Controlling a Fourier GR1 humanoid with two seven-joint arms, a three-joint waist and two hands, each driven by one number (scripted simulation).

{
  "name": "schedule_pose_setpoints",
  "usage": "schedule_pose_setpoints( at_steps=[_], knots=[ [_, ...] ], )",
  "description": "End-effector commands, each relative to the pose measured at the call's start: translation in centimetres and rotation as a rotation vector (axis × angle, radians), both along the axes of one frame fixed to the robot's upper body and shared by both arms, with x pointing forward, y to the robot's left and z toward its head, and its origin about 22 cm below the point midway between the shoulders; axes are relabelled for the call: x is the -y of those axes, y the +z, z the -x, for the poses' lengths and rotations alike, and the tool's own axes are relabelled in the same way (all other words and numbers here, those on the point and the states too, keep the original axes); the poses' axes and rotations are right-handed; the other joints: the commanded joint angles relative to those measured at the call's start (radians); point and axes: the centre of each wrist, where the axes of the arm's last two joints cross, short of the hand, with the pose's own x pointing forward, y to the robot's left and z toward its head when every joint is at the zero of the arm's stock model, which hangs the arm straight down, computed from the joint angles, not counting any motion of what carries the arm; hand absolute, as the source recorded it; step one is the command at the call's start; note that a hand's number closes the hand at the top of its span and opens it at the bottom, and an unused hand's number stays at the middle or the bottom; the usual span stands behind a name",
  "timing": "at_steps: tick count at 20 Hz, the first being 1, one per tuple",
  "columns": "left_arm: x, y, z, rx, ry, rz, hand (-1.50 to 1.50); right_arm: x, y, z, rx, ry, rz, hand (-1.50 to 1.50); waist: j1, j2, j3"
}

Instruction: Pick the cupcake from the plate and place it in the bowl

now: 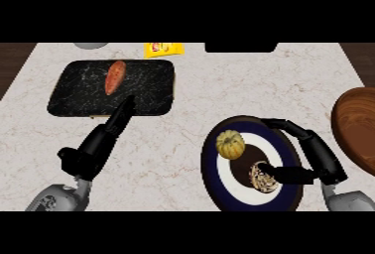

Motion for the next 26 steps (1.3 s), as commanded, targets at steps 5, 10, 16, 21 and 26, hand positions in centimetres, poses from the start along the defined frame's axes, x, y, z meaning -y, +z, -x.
schedule_pose_setpoints(
  at_steps=[5, 10, 16, 21, 26],
  knots=[
    [0.4, -0.3, -0.8, -0.010, -0.029, 0.024, 0.00, 0.7, 5.8, -1.3, 0.000, 0.147, 0.508, -1.50, -0.002, -0.001, -0.003],
    [0.8, -0.6, -0.5, 0.011, -0.045, 0.000, 0.00, -0.7, 8.6, -2.2, -0.194, 0.272, 0.873, -1.50, 0.021, 0.000, -0.006],
    [1.0, 0.3, -0.1, -0.023, -0.054, 0.014, 0.00, -2.9, 12.5, -3.3, -0.429, 0.408, 1.023, -1.50, 0.021, -0.003, -0.003],
    [0.5, -1.0, -0.1, -0.003, -0.033, 0.012, 0.00, -8.1, 13.4, -3.4, -0.505, 0.485, 1.059, -1.50, 0.013, 0.001, -0.002],
    [0.8, -1.8, 1.0, 0.011, -0.039, 0.015, 0.00, -10.2, 12.9, -3.1, -0.547, 0.426, 1.069, -1.50, 0.013, 0.001, 0.000]
  ],
)
